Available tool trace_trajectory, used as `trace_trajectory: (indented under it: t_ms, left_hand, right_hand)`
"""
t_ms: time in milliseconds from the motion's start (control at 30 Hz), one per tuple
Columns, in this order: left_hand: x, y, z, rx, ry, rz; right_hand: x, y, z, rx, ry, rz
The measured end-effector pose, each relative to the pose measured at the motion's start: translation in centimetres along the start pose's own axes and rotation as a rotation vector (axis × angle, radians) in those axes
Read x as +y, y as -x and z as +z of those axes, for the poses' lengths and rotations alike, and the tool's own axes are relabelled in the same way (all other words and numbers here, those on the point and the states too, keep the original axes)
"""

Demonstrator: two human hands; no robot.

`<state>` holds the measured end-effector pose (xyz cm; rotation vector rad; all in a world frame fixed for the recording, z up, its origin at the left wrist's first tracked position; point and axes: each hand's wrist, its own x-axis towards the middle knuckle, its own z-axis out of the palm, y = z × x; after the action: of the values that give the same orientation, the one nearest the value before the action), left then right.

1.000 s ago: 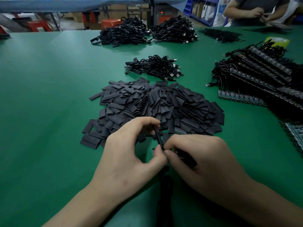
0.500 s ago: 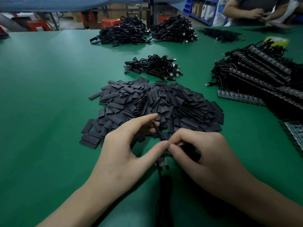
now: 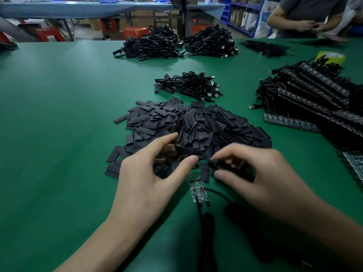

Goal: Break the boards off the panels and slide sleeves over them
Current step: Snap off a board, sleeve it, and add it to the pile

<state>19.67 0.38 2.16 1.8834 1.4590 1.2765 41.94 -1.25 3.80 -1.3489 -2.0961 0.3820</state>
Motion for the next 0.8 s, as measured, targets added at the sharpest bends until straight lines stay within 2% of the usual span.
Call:
trace_trajectory:
  t_ms: [100, 233, 333, 433, 500, 600, 700, 800]
  left_hand:
    - [-0.1, 0.1, -0.4, -0.074, -0.187, 0.056]
    - [0.2, 0.3, -0.4, -0.294, -0.467, 0.197]
    - [0.2, 0.6, -0.4, -0.377, -0.507, 0.222]
    - [0.1, 0.7, -0.3, -0.441, -0.49, 0.245]
    - [-0.1, 0.6, -0.3, -0.462, -0.441, 0.24]
    - [-0.1, 0.6, -0.3, -0.477, -0.277, 0.186]
    - [0.1, 0.6, -0.3, -0.448, 0.025, 0.006]
    - [0.2, 0.3, -0.1, -0.408, 0.283, -0.174]
  right_hand:
    - [1.1, -2.9, -2.4, 0.063, 0.118, 0.039]
    - [3.4, -11.0, -4.4, 0.105, 0.3, 0.04]
    - [4.5, -18.5, -4.2, 0.099, 0.402, 0.003]
    - [4.2, -24.3, -3.4, 0.004, 0.548, -0.009]
    - [3.5, -26.1, -2.7, -0.02, 0.595, -0.003]
    - [2.2, -24.5, -1.7, 0.05, 0.478, -0.071]
    - [0.5, -18.2, -1.4, 0.024, 0.249, -0.063]
    - [-0.5, -10.7, -1.3, -0.105, 0.035, 0.023]
